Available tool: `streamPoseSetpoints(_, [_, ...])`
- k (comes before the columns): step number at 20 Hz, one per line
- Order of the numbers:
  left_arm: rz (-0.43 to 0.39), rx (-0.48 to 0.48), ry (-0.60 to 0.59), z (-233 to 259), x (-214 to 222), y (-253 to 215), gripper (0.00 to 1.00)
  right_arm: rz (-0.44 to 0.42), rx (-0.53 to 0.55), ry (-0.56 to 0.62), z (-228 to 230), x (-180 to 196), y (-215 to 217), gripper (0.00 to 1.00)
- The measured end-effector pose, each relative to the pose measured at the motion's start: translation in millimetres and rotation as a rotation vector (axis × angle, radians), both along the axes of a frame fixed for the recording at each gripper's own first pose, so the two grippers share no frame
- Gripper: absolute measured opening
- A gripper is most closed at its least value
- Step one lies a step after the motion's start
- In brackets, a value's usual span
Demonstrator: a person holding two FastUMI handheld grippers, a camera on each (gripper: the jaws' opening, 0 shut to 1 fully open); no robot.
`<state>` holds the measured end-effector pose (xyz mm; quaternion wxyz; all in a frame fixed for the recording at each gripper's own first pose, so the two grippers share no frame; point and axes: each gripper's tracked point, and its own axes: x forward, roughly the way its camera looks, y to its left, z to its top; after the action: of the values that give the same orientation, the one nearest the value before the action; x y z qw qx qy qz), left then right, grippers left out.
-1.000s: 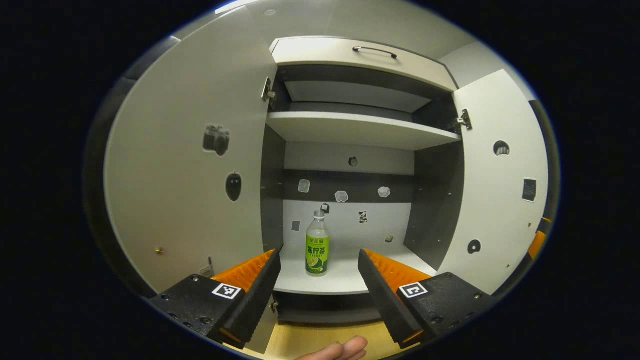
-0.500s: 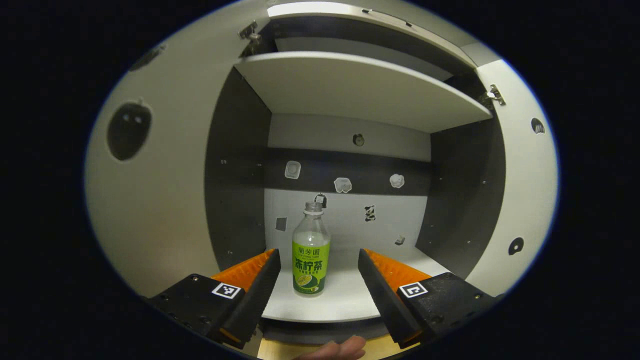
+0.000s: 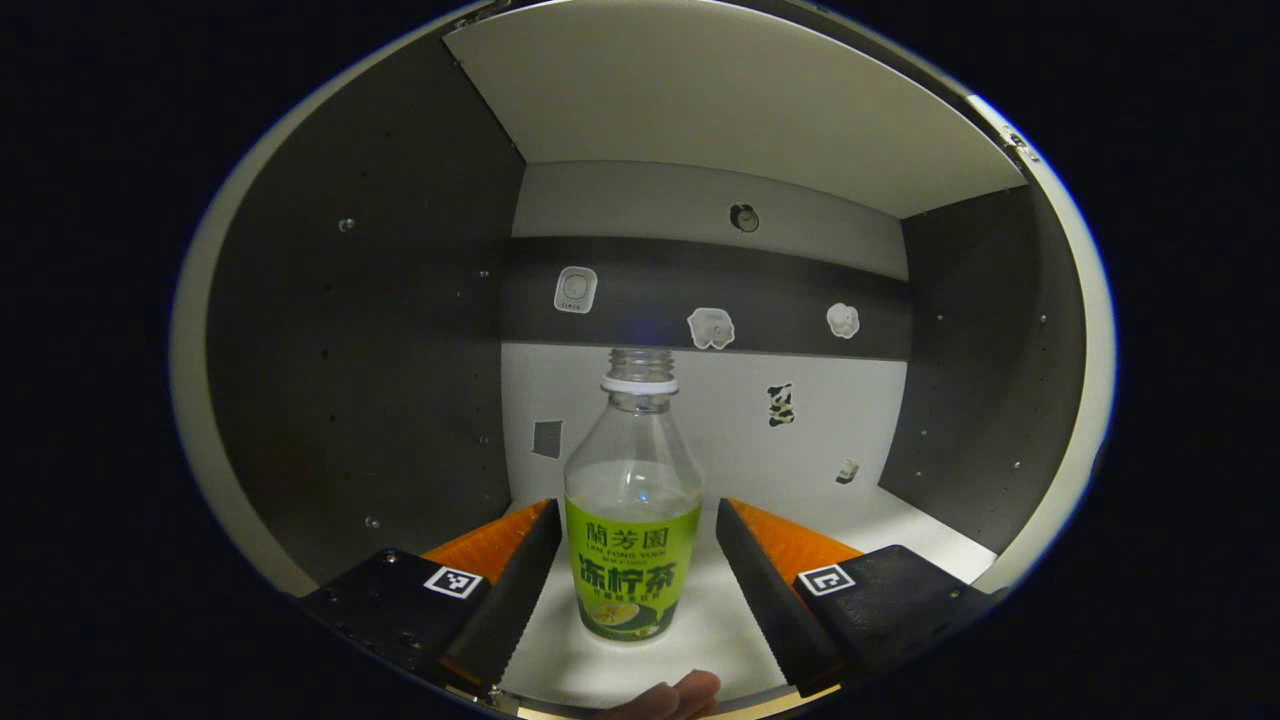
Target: Grasp the bottle in the cabinet with the left hand and place it on the coaster, then close the right door with the right hand and the left door with the left hand.
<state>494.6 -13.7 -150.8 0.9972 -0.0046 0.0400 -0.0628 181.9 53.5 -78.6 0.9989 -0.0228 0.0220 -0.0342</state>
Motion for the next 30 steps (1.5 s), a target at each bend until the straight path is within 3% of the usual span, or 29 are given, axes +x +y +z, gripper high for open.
streamPoseSetpoints(2, [-0.018, 0.002, -0.015, 0.3, 7.1, -2.6, 0.97, -0.004, 0.001, 0.001, -2.0, -1.8, -1.8, 0.98])
streamPoseSetpoints(3, [-0.019, 0.006, -0.01, 0.3, 4.6, -2.6, 0.82, -0.011, 0.0, 0.001, -2.2, -3.7, -3.3, 0.98])
streamPoseSetpoints(4, [-0.027, 0.003, -0.002, 1.3, -1.1, -5.8, 0.81, -0.016, 0.002, 0.004, -3.5, -6.7, -4.7, 0.98])
streamPoseSetpoints(8, [-0.082, -0.063, -0.011, 21.6, -31.6, -21.7, 0.81, -0.015, 0.032, 0.01, -2.9, -21.5, -5.1, 0.96])
streamPoseSetpoints(18, [-0.115, -0.052, -0.06, 68.5, -148.9, -19.2, 0.81, 0.053, 0.068, 0.025, -2.0, -89.6, 7.6, 0.98])
streamPoseSetpoints(23, [-0.084, -0.019, -0.06, 73.3, -216.4, -13.2, 0.8, 0.088, 0.107, 0.039, -0.4, -130.3, 5.0, 0.98])
streamPoseSetpoints(30, [0.02, -0.058, -0.068, 66.4, -310.4, 12.7, 0.8, 0.139, 0.125, 0.043, -3.0, -186.8, 0.8, 0.98])
